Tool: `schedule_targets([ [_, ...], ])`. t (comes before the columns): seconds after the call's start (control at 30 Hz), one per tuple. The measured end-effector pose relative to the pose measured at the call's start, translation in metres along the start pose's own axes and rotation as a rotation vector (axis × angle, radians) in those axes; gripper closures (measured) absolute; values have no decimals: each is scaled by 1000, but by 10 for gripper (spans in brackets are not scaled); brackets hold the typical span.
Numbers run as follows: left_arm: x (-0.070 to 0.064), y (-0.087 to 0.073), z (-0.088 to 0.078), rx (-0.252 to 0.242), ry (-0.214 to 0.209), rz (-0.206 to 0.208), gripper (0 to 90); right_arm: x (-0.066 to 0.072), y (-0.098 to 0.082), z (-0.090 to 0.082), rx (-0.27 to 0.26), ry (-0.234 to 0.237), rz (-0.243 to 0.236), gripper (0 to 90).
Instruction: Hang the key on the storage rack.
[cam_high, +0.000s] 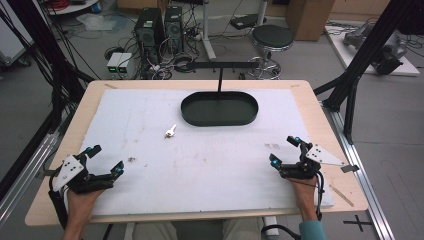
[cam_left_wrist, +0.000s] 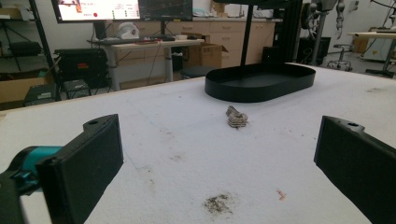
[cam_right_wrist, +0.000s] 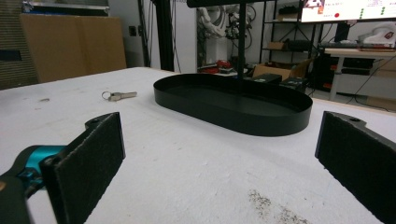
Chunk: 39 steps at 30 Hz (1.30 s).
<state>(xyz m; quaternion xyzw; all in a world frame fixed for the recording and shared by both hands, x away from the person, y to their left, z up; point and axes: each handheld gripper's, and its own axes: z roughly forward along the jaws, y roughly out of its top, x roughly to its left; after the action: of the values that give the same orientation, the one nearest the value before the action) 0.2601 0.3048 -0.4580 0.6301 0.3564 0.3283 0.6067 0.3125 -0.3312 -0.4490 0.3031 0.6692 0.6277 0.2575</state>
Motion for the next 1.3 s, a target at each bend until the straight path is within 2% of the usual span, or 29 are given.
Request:
schedule_targets([
  [0.37,1,0,0,5,3,-6,17,0,0,0,0,-2,3,7],
  [0.7,4,2,2,19,18,-31,17,-2,0,-1,2,1,23,7],
  [0.77,6,6,3,18,10,-48,17,-3,0,-1,-4,1,20,6],
  [0.83,8,19,7,38,4,-36,17,-2,0,-1,-3,0,28,7],
  [0.87,8,19,7,38,4,-36,17,-2,0,-1,-3,0,26,7],
  [0.9,9,25,8,52,-2,-27,17,-2,0,-1,-3,-1,26,6],
  [0.93,11,39,13,76,-6,-3,17,-3,0,-1,-2,-2,29,6],
  [0.97,11,39,13,76,-6,-3,17,-2,0,-1,-3,-2,32,6],
  [1.0,13,52,18,104,-13,21,17,-3,0,-1,-3,-2,30,6],
  [1.07,14,56,21,115,-16,28,17,-2,0,-1,-2,-3,29,6],
  [1.13,16,70,30,153,-28,45,17,-2,0,-1,-3,-4,28,6],
  [1.2,17,87,45,204,-71,70,17,-3,0,-1,-4,-5,27,6],
  [1.23,17,87,45,204,-71,70,17,-3,0,-1,-4,-5,27,6],
  [1.3,18,95,56,249,-109,70,17,-2,0,-1,-3,-4,27,6],
])
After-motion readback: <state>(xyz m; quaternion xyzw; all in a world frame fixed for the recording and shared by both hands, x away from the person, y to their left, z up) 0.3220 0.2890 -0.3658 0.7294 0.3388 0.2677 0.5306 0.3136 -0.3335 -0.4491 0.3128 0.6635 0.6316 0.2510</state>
